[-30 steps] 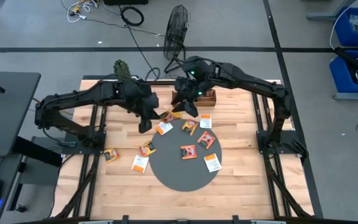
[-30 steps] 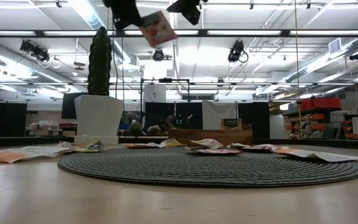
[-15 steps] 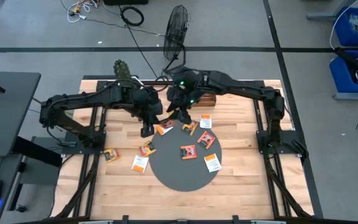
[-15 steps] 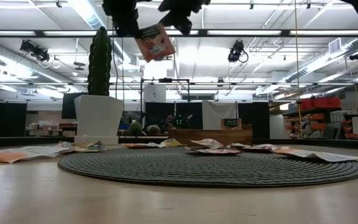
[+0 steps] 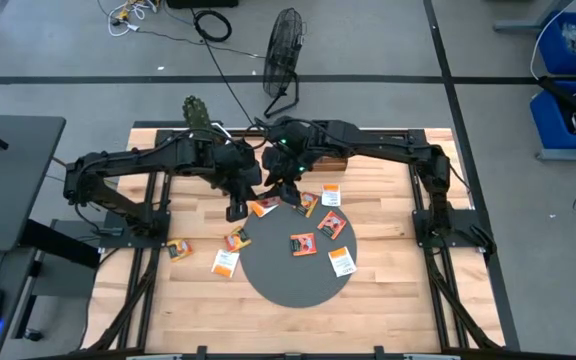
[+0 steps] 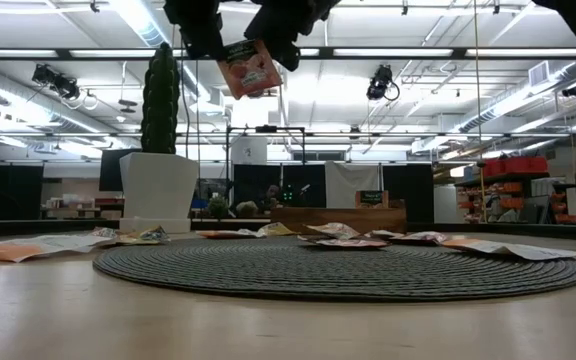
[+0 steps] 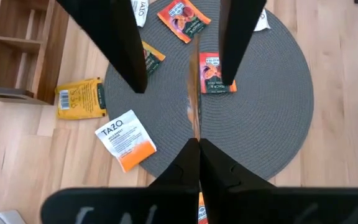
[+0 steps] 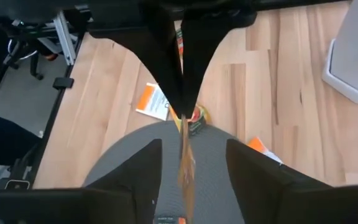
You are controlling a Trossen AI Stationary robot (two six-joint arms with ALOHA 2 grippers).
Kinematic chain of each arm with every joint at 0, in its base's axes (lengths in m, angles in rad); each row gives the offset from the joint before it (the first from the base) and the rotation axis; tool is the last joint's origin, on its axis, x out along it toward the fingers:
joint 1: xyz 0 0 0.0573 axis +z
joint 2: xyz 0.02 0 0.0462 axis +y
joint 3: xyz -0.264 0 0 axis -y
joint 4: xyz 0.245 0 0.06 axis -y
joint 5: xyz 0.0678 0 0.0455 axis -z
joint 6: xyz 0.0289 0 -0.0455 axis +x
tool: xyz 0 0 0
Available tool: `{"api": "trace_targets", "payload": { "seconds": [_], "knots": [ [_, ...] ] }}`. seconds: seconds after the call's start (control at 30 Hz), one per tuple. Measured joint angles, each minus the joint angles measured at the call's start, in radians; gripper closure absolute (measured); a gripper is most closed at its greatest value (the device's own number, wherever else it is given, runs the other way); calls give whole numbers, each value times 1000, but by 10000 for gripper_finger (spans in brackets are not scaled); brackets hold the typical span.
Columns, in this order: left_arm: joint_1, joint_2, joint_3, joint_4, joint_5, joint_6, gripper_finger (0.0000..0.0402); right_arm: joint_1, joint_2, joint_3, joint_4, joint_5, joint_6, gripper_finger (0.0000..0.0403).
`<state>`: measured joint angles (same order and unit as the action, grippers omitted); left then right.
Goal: Pick & Place Tea
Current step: Put the yellow tea bag into the right section of the wooden organizer
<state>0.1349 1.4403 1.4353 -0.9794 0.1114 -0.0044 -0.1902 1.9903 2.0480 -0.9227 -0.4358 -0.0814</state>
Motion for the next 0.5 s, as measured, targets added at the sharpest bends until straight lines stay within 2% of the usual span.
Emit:
{"api": "trace_targets", "payload": {
  "seconds": [0.23, 0.4, 0.5],
  "knots": [
    [0, 0, 0, 0, -7, 0, 401, 0, 0, 0, -13, 1, -6, 292],
    [0, 0, 0, 3, -32, 0, 401, 0, 0, 0, -28, -20, -51, 389],
    [0, 0, 0, 4, -41, -8, 400, 4, 0, 0, -27, -20, -59, 394]
  ]
}}
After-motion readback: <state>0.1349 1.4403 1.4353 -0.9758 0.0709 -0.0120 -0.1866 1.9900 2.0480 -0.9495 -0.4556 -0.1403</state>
